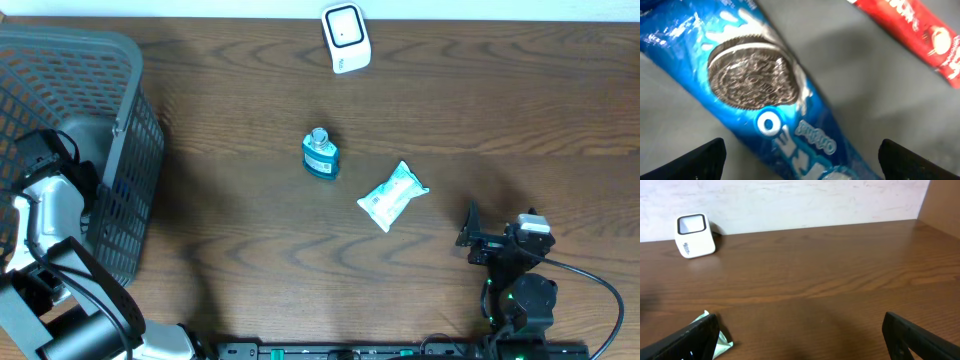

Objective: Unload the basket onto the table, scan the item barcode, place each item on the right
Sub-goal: 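Reach the left gripper into the basket and grasp the blue Oreo pack, then lift the Oreo pack out of the basket toward the scanner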

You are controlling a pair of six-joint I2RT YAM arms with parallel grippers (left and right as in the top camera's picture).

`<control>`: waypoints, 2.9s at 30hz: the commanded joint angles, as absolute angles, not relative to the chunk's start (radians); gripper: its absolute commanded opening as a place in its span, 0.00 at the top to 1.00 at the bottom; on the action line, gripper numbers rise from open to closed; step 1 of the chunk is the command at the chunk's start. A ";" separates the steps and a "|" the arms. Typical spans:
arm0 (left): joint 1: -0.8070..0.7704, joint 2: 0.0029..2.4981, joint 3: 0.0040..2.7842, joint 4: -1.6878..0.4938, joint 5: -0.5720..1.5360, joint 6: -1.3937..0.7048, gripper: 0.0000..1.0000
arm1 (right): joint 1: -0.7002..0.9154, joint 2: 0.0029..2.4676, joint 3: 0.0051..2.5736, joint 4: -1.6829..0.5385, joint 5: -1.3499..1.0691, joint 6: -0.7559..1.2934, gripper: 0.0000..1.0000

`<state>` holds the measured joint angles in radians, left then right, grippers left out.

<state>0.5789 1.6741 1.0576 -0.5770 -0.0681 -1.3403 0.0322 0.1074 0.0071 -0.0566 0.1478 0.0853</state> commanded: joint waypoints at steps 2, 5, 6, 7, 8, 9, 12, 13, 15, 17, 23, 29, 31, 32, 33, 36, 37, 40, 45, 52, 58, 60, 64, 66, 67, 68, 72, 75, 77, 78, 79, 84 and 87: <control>0.584 1.679 1.082 -0.586 -0.044 -1.327 0.02 | 0.041 0.105 0.006 -0.060 0.152 0.073 0.01; 0.584 1.682 1.082 -0.584 -0.046 -1.375 0.02 | 0.041 0.105 0.006 -0.060 0.152 0.073 0.01; 0.584 1.686 1.082 -0.580 -0.045 -1.390 0.02 | 0.041 0.105 0.006 -0.060 0.152 0.073 0.01; 0.584 1.694 1.082 -0.569 -0.045 -1.393 0.03 | 0.041 0.105 0.006 -0.060 0.152 0.073 0.01; 0.584 1.704 1.082 -0.558 -0.044 -1.393 0.02 | 0.041 0.105 0.006 -0.060 0.152 0.073 0.01; 0.584 1.716 1.082 -0.550 -0.044 -1.393 0.02 | 0.041 0.105 0.006 -0.060 0.152 0.073 0.01; 0.584 1.768 1.082 -0.528 -0.044 -1.393 0.02 | 0.041 0.105 0.006 -0.060 0.152 0.073 0.01; 0.584 1.789 1.082 -0.518 -0.044 -1.392 0.02 | 0.041 0.105 0.006 -0.060 0.152 0.073 0.01; 0.584 1.831 1.082 -0.508 -0.035 -1.392 0.02 | 0.041 0.105 0.006 -0.060 0.152 0.073 0.01; 0.584 1.863 1.082 -0.507 -0.025 -1.390 0.02 | 0.041 0.105 0.006 -0.060 0.152 0.073 0.01; 0.584 1.900 1.083 -0.514 -0.025 -1.335 0.75 | 0.041 0.105 0.006 -0.060 0.152 0.073 0.01; 0.596 1.860 1.119 -0.514 0.007 -1.221 0.93 | 0.041 0.105 0.006 -0.060 0.152 0.073 0.01; 0.604 1.820 1.149 -0.520 0.043 -1.171 0.93 | 0.041 0.105 0.006 -0.060 0.152 0.073 0.01; 0.606 1.795 1.166 -0.530 0.059 -1.155 0.93 | 0.041 0.105 0.006 -0.060 0.152 0.073 0.01; 0.609 1.767 1.185 -0.545 0.071 -1.147 0.93 | 0.041 0.105 0.006 -0.060 0.152 0.073 0.01; 0.610 1.663 1.251 -0.599 0.079 -1.132 0.93 | 0.041 0.105 0.006 -0.060 0.152 0.073 0.01; 0.610 1.624 1.273 -0.608 0.080 -1.121 0.93 | 0.041 0.105 0.006 -0.060 0.152 0.073 0.01; 0.610 1.500 1.336 -0.621 0.079 -1.097 0.93 | 0.041 0.105 0.006 -0.060 0.152 0.073 0.01; 0.610 1.295 1.440 -0.628 0.080 -1.093 0.93 | 0.041 0.105 0.006 -0.060 0.152 0.073 0.01; 0.561 1.094 1.466 -0.659 0.294 -1.079 0.92 | 0.041 0.105 0.006 -0.060 0.152 0.073 0.01; 0.304 1.092 1.464 -0.775 0.352 -0.817 0.93 | 0.041 0.105 0.006 -0.060 0.152 0.073 0.01; 0.186 1.128 1.464 -0.818 0.342 -0.677 0.92 | 0.041 0.105 0.006 -0.060 0.152 0.073 0.01; -0.005 1.219 1.463 -0.898 0.232 -0.528 0.93 | 0.041 0.105 0.006 -0.060 0.152 0.073 0.01; -0.088 1.276 1.463 -0.930 0.149 -0.474 0.93 | 0.041 0.105 0.006 -0.060 0.152 0.073 0.01; -0.126 1.307 1.462 -0.944 0.118 -0.448 0.92 | 0.041 0.105 0.006 -0.060 0.152 0.073 0.01; -0.160 1.339 1.460 -0.955 0.098 -0.426 0.93 | 0.041 0.105 0.006 -0.060 0.152 0.073 0.01; -0.268 1.471 1.441 -0.966 0.062 -0.408 0.93 | 0.041 0.105 0.006 -0.060 0.152 0.073 0.01; -0.313 1.576 1.427 -0.946 0.062 -0.408 0.93 | 0.041 0.105 0.006 -0.060 0.152 0.073 0.01; -0.331 1.652 1.425 -0.933 0.062 -0.409 0.93 | 0.041 0.105 0.006 -0.060 0.152 0.073 0.01; -0.338 1.690 1.425 -0.928 0.062 -0.410 0.92 | 0.041 0.105 0.006 -0.060 0.152 0.073 0.01; -0.343 1.721 1.425 -0.925 0.063 -0.414 0.92 | 0.041 0.105 0.006 -0.060 0.152 0.073 0.01; -0.353 1.881 1.425 -0.895 0.062 -0.437 0.93 | 0.041 0.105 0.006 -0.060 0.152 0.073 0.01; -0.353 1.945 1.425 -0.876 0.063 -0.446 0.93 | 0.041 0.105 0.006 -0.060 0.152 0.073 0.01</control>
